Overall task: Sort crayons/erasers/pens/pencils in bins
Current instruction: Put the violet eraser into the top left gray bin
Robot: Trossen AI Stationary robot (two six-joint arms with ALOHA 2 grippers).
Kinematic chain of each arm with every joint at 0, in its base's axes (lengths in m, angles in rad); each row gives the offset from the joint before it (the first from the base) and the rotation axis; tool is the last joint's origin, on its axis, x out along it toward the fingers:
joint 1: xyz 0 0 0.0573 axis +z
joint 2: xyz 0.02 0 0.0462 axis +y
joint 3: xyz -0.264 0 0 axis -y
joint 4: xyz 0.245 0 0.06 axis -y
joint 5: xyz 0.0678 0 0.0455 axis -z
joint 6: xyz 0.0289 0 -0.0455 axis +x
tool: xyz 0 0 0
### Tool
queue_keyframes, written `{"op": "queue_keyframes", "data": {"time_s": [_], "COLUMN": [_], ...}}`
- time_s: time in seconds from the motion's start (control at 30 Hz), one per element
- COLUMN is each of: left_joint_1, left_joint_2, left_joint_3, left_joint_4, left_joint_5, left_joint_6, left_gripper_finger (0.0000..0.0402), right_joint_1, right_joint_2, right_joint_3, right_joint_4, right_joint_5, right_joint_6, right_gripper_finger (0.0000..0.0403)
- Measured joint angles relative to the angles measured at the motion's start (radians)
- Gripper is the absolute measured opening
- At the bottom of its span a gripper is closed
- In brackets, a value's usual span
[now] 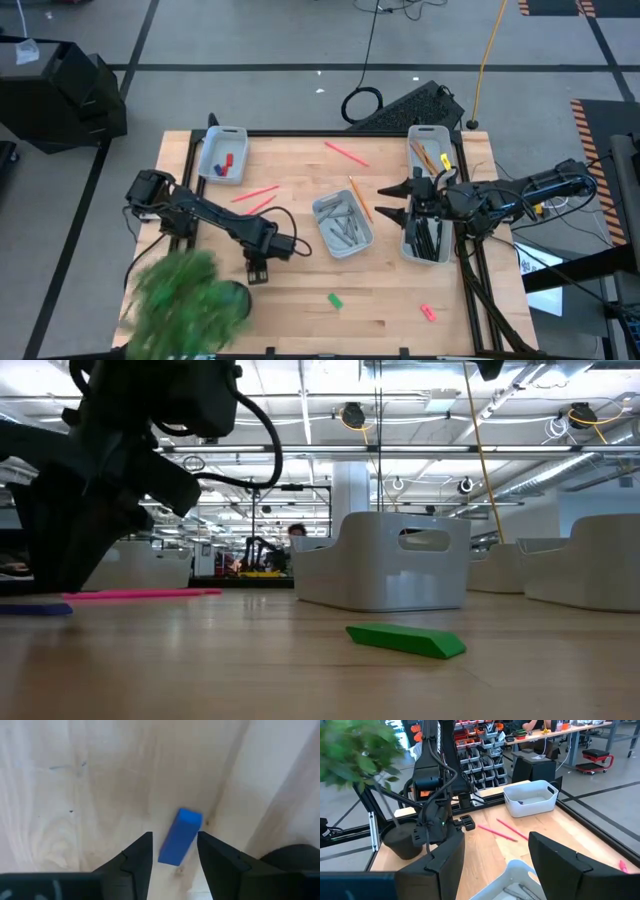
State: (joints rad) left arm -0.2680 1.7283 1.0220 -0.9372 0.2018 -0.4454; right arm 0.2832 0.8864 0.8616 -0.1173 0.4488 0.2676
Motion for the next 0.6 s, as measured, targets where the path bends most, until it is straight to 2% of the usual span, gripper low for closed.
{"op": "queue_keyframes", "data": {"time_s": [0.23,0.4,0.6], "left_joint_1": [0.0,-0.018,-0.026], "left_joint_2": [0.0,0.0,0.0], "left_joint_3": [0.012,0.007,-0.018], "left_joint_4": [0.0,0.008,0.016], "left_joint_5": [0.012,-0.019,-0.01], "left_joint_6": [0.011,0.108,0.142], "left_gripper_finger": [0.0157,0.0159,0.0182], "right_joint_1": [0.0,0.0,0.0], "right_joint_2": [0.0,0.0,0.0], "right_joint_3": [0.0,0.0,0.0], "right_joint_4": [0.0,-0.001,-0.012], "right_joint_5": [0.0,0.0,0.0], "right_joint_6": [-0.021,-0.021,-0.019], "right_gripper_finger": [0.0212,0.0212,0.0212]}}
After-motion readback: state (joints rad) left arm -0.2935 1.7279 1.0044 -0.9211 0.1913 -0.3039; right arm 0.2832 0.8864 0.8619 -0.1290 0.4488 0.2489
